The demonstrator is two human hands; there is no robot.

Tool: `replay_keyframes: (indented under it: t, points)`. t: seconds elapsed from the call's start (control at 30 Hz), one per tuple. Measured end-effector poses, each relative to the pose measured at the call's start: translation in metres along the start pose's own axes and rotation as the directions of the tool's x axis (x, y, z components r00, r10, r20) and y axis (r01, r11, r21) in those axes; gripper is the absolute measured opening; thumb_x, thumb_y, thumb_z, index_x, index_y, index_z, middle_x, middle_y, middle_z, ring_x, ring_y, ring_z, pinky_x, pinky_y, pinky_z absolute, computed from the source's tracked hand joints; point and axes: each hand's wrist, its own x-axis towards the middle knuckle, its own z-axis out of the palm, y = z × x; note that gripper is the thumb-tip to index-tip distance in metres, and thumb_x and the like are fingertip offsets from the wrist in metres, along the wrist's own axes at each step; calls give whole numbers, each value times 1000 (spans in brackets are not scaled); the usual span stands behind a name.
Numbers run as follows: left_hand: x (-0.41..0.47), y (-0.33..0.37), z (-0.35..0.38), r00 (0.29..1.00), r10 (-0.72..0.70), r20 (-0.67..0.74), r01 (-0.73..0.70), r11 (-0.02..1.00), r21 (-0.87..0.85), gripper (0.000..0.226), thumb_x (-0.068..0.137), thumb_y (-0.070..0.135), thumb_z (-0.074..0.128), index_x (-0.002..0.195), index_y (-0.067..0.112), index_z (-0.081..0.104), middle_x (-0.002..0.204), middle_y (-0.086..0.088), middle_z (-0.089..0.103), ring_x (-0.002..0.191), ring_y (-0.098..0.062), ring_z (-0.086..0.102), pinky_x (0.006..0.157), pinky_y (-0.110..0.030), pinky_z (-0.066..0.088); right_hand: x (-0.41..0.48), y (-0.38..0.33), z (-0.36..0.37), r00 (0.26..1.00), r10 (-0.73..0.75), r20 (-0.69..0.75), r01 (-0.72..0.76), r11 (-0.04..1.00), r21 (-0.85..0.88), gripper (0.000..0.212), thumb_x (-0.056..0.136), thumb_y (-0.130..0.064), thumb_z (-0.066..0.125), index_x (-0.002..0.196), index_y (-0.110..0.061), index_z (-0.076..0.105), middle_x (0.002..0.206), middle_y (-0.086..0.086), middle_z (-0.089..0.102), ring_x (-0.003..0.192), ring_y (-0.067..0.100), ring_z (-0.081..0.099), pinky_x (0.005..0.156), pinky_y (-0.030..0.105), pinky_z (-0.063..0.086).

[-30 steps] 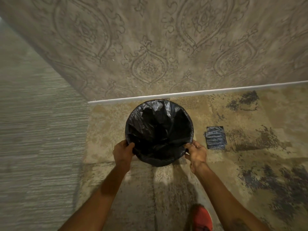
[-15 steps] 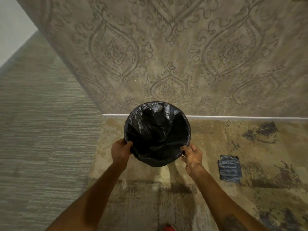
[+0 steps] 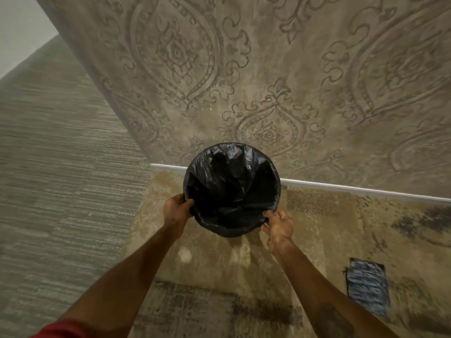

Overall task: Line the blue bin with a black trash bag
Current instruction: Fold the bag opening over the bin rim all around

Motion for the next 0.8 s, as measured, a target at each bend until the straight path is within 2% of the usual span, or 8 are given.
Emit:
replay_keyframes:
  t: [0.1, 0.23, 0.33, 0.43, 0.57, 0.67, 0.8]
  points:
    - [3, -14, 1, 1000, -31, -1, 31, 999, -12, 21, 89, -3, 58, 85, 13, 70, 83, -8, 74, 67, -17, 74, 53, -23, 59, 11, 12, -2, 1000, 22, 1, -22, 999, -34, 25, 91, 8, 53, 96, -14, 65, 88, 5, 68, 69, 11, 63, 49, 20, 55]
    - [2, -29, -2, 997, -69, -18, 68, 996, -51, 24, 90, -2, 59, 82, 17, 70, 76, 0, 74, 68, -16, 75, 50, -19, 56, 17, 24, -9, 999, 35, 39, -33, 998, -62, 24, 92, 6, 55, 111, -7, 63, 107, 15, 69, 91, 23, 67, 69, 30, 59]
    - [5, -34, -5, 997, -72, 8, 73, 994, -88, 16, 93, 0, 59, 92, 12, 70, 79, 2, 74, 65, -12, 74, 51, -20, 57, 19, 25, -7, 997, 30, 65, -26, 998, -60, 21, 92, 5, 56, 108, -7, 63, 111, 16, 69, 94, 25, 67, 72, 32, 60]
    - [10, -34, -7, 997, -73, 14, 74, 992, -106, 15, 93, 1, 59, 93, 12, 69, 86, -3, 73, 71, -15, 73, 53, -21, 58, 22, 25, -2, 997, 34, 73, -31, 998, -46, 20, 91, 6, 57, 98, -12, 64, 109, 16, 69, 92, 23, 67, 73, 34, 59]
    - [20, -36, -13, 995, -68, 77, 76, 991, -112, 13, 95, 5, 58, 104, 7, 67, 95, -6, 73, 82, -17, 73, 59, -21, 60, 24, 23, 0, 992, 32, 122, -28, 999, -34, 25, 90, 7, 58, 110, -8, 64, 112, 14, 70, 88, 19, 71, 66, 26, 61]
    - [27, -36, -16, 995, -55, 82, 65, 990, -127, 15, 96, 4, 57, 108, 5, 66, 95, -4, 73, 79, -12, 74, 60, -21, 60, 25, 20, 5, 991, 28, 132, -24, 999, -31, 27, 91, 9, 56, 114, -5, 63, 114, 16, 68, 98, 26, 68, 72, 29, 61]
    - [45, -37, -24, 990, -133, 40, 136, 985, -109, 20, 96, 4, 56, 115, 1, 63, 104, -11, 70, 83, -18, 71, 58, -22, 60, 25, 14, 24, 982, 52, 183, -51, 999, -12, 39, 91, 12, 55, 128, 1, 57, 123, 19, 66, 112, 34, 65, 86, 39, 58]
